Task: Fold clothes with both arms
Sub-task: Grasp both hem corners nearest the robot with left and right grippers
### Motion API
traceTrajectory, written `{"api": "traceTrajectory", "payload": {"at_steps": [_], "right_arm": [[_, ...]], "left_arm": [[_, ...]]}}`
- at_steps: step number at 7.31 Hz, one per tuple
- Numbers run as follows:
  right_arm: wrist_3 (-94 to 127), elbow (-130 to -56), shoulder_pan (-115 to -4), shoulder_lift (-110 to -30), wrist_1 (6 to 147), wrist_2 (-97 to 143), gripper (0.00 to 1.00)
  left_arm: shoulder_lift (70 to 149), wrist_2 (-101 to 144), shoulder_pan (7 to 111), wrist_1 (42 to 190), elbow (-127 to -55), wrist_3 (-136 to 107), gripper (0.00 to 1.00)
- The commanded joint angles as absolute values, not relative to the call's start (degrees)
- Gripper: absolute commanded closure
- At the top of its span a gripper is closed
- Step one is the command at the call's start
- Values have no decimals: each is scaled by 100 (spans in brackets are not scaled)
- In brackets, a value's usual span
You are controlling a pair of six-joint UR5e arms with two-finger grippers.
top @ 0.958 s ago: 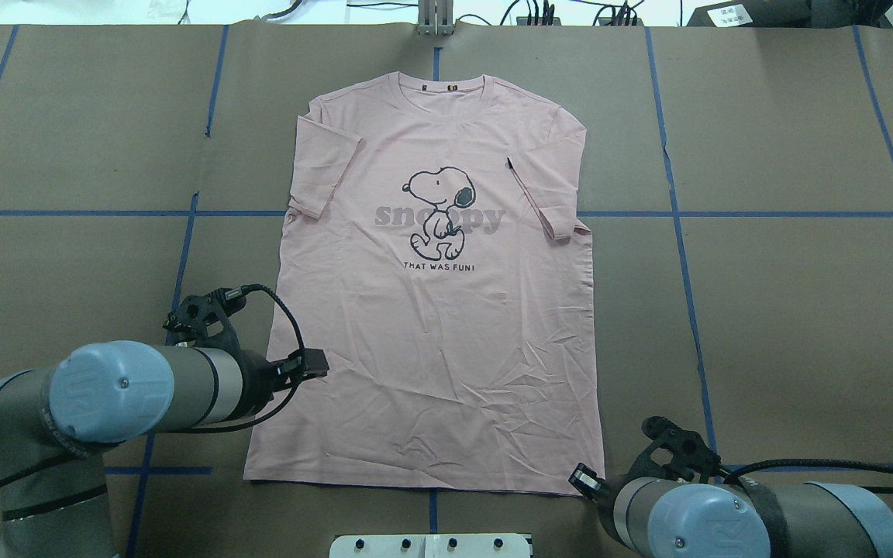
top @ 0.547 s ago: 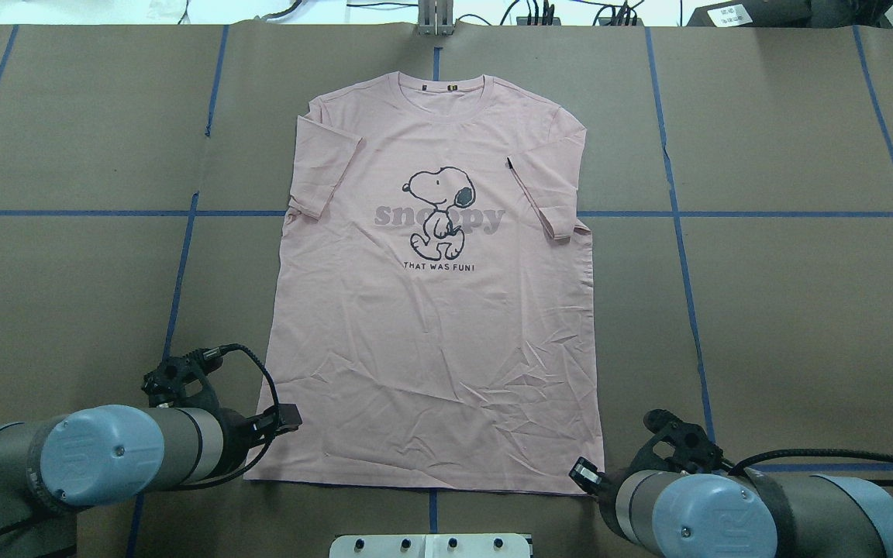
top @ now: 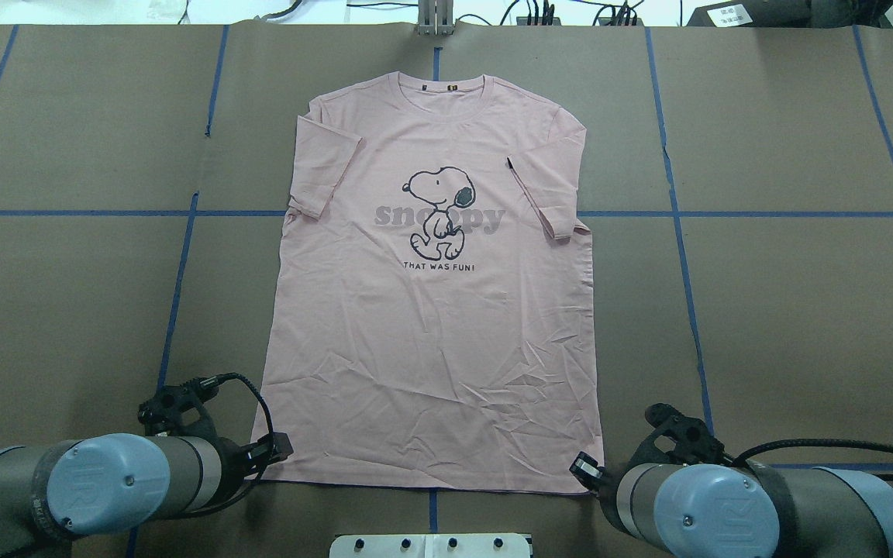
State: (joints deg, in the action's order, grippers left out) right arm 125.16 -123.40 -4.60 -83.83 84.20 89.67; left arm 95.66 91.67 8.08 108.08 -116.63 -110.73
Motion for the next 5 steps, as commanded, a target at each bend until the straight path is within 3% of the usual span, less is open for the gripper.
{"api": "traceTrajectory", "payload": {"at_steps": [1, 2, 5], "right_arm": [[12516, -12340, -466, -8376, 8420, 8965, 100], [12524, -12340, -457, -8376, 8420, 8965, 100], [12533, -12340, -475, -8394, 8420, 8956, 100]], "left_arm": [[9562, 9167, 730, 10706, -11654, -11188, 84], [9580, 9167, 738, 10566, -11724, -11180, 100], [9580, 9167, 730, 10415, -11882, -11188, 100]]}}
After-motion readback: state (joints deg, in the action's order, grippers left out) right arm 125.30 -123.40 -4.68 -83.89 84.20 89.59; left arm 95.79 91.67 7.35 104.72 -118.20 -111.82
